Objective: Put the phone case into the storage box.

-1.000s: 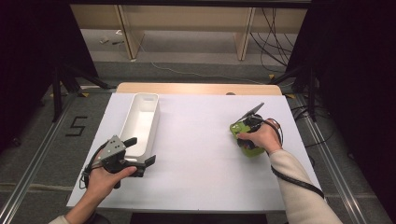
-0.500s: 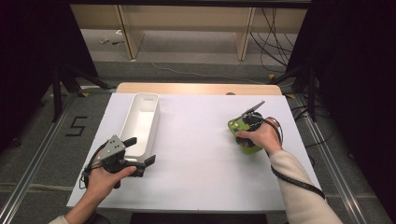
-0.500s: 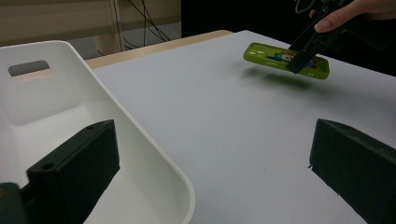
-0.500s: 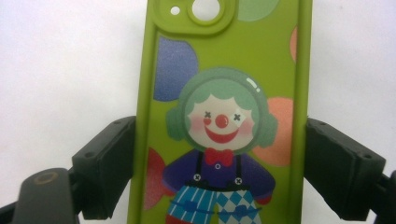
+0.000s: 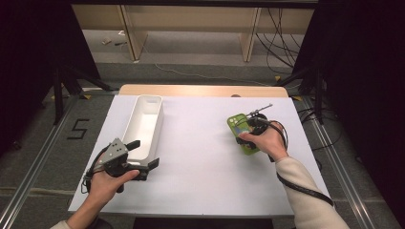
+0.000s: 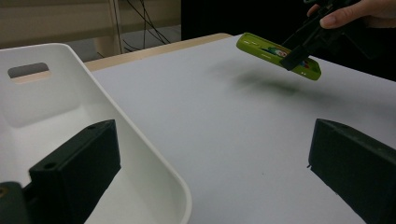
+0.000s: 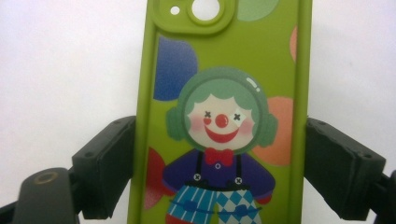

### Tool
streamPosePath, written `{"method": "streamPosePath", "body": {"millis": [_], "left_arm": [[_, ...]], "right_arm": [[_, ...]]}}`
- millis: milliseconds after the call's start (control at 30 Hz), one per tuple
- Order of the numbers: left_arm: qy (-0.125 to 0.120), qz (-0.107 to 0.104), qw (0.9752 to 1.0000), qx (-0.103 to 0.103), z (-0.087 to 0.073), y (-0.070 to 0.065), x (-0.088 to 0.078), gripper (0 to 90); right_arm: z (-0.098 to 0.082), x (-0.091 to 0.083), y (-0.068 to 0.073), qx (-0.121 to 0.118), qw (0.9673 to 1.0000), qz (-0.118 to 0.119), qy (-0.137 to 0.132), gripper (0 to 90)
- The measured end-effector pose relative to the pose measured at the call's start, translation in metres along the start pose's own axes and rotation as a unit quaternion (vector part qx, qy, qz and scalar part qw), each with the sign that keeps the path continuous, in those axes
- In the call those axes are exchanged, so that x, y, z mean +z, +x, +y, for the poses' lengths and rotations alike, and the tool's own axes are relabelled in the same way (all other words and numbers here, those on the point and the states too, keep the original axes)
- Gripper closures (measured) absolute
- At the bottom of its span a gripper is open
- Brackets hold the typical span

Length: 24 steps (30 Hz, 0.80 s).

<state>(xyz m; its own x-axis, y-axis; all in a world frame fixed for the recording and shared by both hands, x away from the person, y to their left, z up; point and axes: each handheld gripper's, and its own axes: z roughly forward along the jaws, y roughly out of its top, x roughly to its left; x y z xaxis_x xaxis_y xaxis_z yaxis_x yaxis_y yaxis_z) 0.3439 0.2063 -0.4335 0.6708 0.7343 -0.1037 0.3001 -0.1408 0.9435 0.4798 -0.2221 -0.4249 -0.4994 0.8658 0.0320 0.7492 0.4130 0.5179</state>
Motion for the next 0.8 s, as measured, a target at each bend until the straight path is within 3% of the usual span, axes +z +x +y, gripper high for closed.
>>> {"method": "streamPosePath", "body": {"millis": [333,500,600,700,800], "left_arm": [[0.011,0.025,0.9996,-0.007,0.006,0.0,-0.001,3.8],[0.002,0.021,0.9997,-0.016,0.017,-0.003,0.001,4.5],[0.001,0.011,0.9999,-0.012,0.025,-0.008,0.007,5.8],[-0.002,0.005,0.9999,-0.012,0.03,-0.01,0.012,6.2],[-0.003,-0.004,0.9999,-0.013,0.037,-0.013,0.021,7.1]], "right_arm": [[-0.012,-0.005,0.005,-0.013,0.9975,0.023,-0.065,16.7],[-0.015,-0.009,0.009,-0.022,0.9947,0.036,-0.094,16.7],[-0.016,-0.012,0.016,-0.03,0.9908,0.047,-0.124,16.7],[-0.017,-0.014,0.02,-0.035,0.9886,0.053,-0.136,16.7],[-0.019,-0.014,0.028,-0.043,0.9837,0.063,-0.163,16.6]]}}
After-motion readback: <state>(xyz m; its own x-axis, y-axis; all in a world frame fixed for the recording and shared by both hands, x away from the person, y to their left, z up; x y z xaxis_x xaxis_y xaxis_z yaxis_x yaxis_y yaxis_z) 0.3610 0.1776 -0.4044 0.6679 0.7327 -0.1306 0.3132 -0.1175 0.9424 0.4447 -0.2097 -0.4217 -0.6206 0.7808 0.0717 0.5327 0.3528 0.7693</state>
